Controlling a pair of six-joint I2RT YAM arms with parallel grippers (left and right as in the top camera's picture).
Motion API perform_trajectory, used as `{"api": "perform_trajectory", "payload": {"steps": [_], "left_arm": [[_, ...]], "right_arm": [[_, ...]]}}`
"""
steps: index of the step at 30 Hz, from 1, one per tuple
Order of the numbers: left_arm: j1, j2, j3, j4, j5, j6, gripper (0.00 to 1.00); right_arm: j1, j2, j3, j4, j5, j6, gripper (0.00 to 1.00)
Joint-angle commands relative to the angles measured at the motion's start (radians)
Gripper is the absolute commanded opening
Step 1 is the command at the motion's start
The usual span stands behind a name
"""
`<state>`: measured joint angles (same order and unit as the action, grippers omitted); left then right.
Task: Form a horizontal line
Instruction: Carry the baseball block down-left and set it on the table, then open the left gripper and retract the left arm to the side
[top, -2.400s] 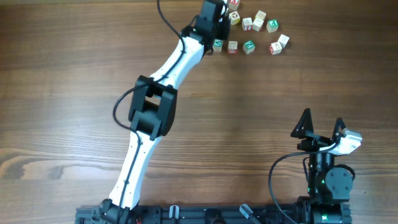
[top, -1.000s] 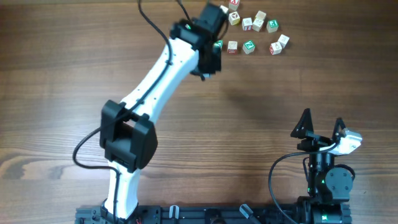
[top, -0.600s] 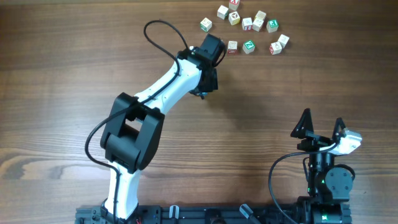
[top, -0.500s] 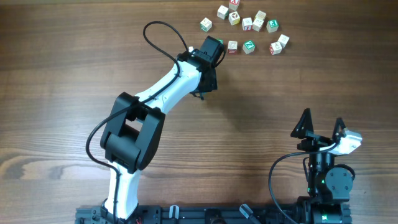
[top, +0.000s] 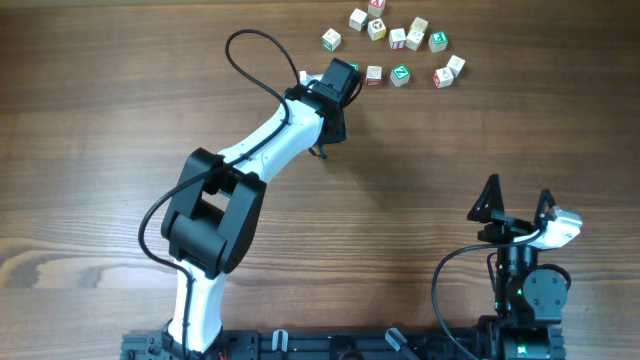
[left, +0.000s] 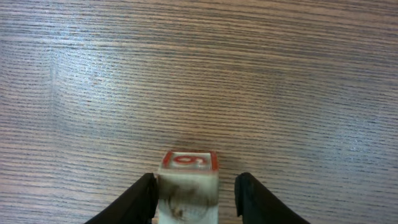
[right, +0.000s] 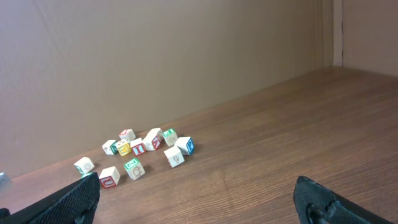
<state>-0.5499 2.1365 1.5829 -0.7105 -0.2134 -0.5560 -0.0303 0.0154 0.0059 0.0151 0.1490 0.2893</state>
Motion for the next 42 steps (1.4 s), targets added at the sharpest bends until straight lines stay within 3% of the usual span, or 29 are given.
{"api": "perform_trajectory", "payload": {"steps": [1,18,25,29,30,42], "left_arm": [[-0.01,-0.012,-0.008,-0.003,-0.023,0.002,0.44],[-0.036,-0.013,-0.008,-0.004,-0.023,0.019,0.47],[-0.037,-0.106,-0.008,-0.056,-0.019,0.027,0.63],[-0.037,-0.199,-0.008,-0.113,-0.01,0.027,0.95],[-0.037,-0.227,-0.008,-0.131,-0.004,0.027,1.0],[-0.037,-0.331,-0.008,-0.259,-0.005,0.027,1.0]], "right_arm": [[-0.008,-0.002,-0.001,0.005,-0.016,-0.008,1.0],[-0.008,-0.002,-0.001,0.005,-0.016,-0.008,1.0],[-0.008,-0.002,-0.001,0.005,-0.016,-0.008,1.0],[-0.008,-0.002,-0.001,0.005,-0.016,-0.008,1.0],[-0.008,-0.002,-0.001,0.005,-0.016,-0.008,1.0],[-0.008,-0.002,-0.001,0.005,-0.016,-0.008,1.0]]}}
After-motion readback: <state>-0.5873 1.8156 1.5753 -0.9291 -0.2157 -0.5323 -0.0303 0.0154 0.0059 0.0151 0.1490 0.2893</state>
